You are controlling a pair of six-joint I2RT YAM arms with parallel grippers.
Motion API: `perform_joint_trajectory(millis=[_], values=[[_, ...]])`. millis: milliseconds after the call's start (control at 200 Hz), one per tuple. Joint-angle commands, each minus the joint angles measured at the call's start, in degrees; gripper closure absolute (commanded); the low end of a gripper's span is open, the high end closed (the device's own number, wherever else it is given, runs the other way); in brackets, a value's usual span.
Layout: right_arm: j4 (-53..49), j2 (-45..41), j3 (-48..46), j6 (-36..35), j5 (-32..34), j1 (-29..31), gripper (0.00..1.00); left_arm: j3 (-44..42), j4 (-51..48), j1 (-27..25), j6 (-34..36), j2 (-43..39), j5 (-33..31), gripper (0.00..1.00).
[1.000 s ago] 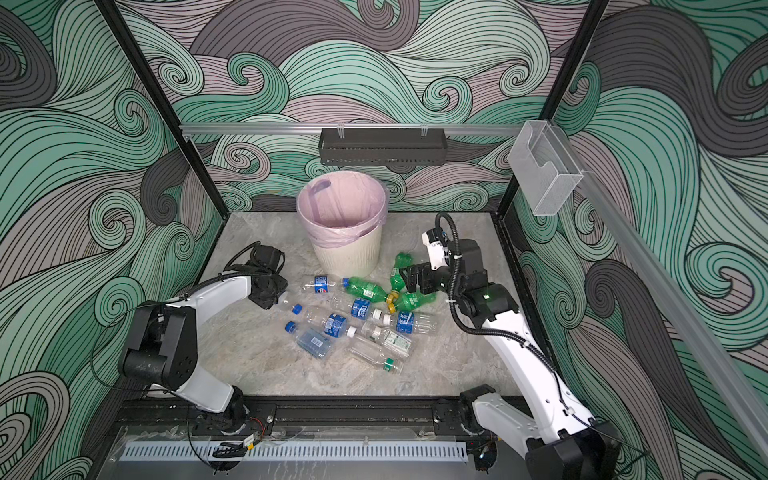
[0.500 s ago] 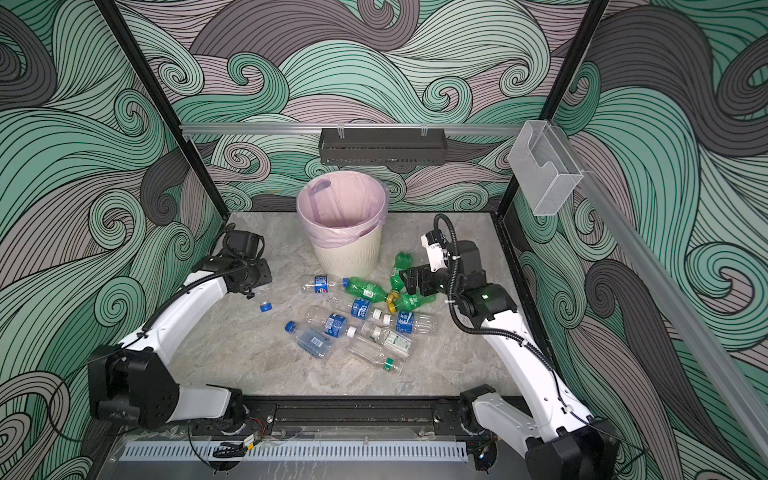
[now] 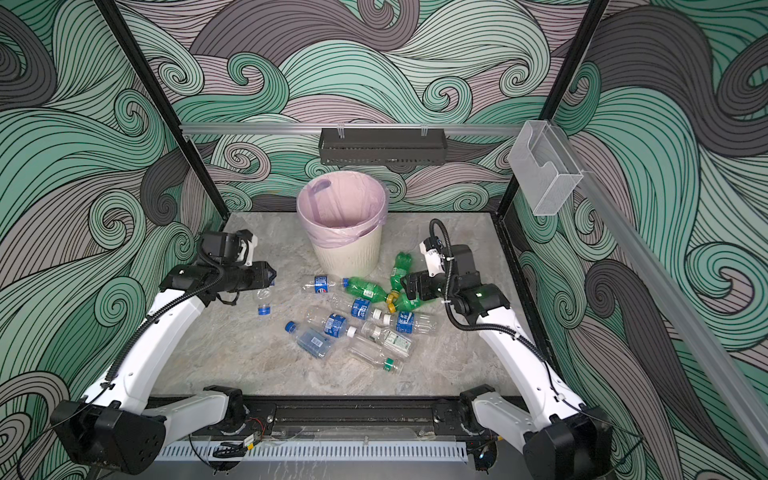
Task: Throw the plastic bottles in the bin
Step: 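Lift the blue-capped bottle with the left gripper over the bin, then open the left gripper to drop the bottle into the bin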
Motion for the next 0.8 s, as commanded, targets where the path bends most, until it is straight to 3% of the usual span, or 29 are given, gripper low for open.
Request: perform_joint_trajectory(millis=[0,95,190,280,350,525,796], values=[[-2.26,-0.79,-1.06,-0.78,2.27,-0.20,0.01,13.35,13.21,-2.21,-6.88,4.47,17.16,0.59],[-2.10,-1.74,-2.13,-0.39,2.15,-0.28,0.01,32.51,14.03,-5.03,-9.10,15.12,17.28,0.57],[-2.31,-1.44,-2.15,0.57,2.62,-0.38,0.01,49.97,11.89,-6.34,-12.38,25.26,16.88,0.12],[-3.77,-1.34,-1.66,1.22,3.76,-0.47,0.01,55.48,10.32,-6.47,-13.58,28.68,14.57,0.01],[-4.35,-2.02,-2.05,1.55,5.05,-0.55,0.01,51.72,10.68,-6.47,-13.31,26.91,11.81,0.01],[-6.27,-2.42,-2.43,2.07,5.97,-1.49,0.01,32.18,14.55,-6.30,-9.71,15.15,6.63,0.01],[-9.08,1.40,-0.76,2.09,4.78,-2.00,0.03,10.47,10.56,-5.77,-4.66,-2.59,-3.87,0.01]])
